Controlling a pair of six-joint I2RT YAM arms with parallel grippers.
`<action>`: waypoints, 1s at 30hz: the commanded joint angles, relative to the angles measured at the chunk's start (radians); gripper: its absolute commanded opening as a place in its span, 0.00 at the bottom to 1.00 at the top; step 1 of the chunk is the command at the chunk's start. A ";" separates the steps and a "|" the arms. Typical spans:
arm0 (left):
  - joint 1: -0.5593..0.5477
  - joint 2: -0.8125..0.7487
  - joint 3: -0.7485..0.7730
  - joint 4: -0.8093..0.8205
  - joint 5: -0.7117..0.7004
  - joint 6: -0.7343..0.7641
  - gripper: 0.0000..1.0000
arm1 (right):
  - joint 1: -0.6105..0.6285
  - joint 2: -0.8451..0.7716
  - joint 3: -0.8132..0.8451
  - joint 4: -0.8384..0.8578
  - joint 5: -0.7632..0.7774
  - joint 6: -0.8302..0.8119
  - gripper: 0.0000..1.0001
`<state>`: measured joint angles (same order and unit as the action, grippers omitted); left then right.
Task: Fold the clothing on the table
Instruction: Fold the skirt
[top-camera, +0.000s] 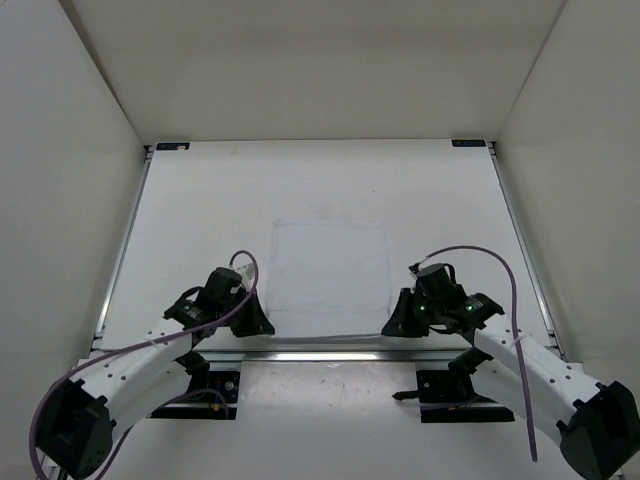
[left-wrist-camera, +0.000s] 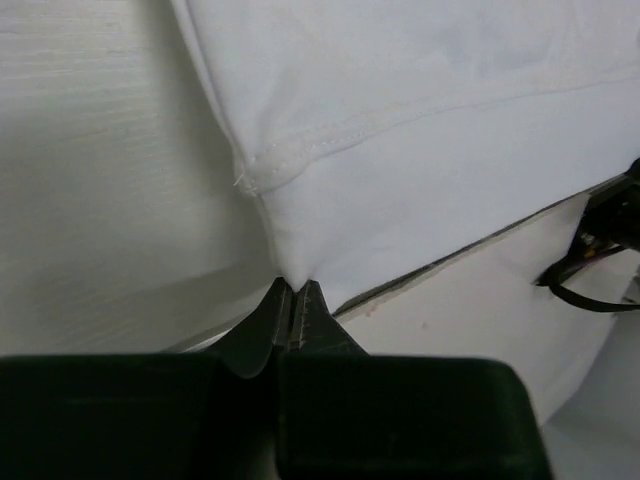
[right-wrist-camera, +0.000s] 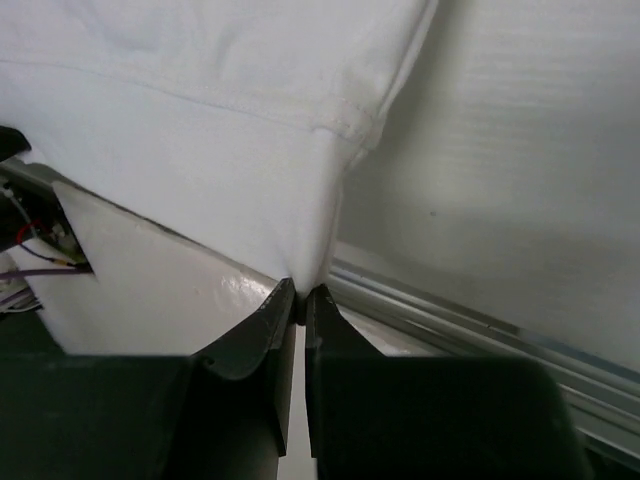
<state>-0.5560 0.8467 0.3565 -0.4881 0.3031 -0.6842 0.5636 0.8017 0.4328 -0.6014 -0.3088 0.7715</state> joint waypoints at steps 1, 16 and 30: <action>0.057 -0.047 0.010 -0.024 0.074 -0.055 0.00 | -0.056 -0.006 0.001 -0.003 -0.116 0.028 0.00; 0.444 1.007 0.941 0.314 0.252 -0.124 0.49 | -0.515 0.974 1.056 0.155 -0.191 -0.337 0.43; 0.394 0.821 0.612 0.293 0.022 -0.003 0.54 | -0.409 0.667 0.413 0.446 0.019 0.000 0.44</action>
<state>-0.1276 1.7409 1.0210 -0.1768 0.4210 -0.7383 0.1051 1.5620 0.9165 -0.3271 -0.3565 0.6128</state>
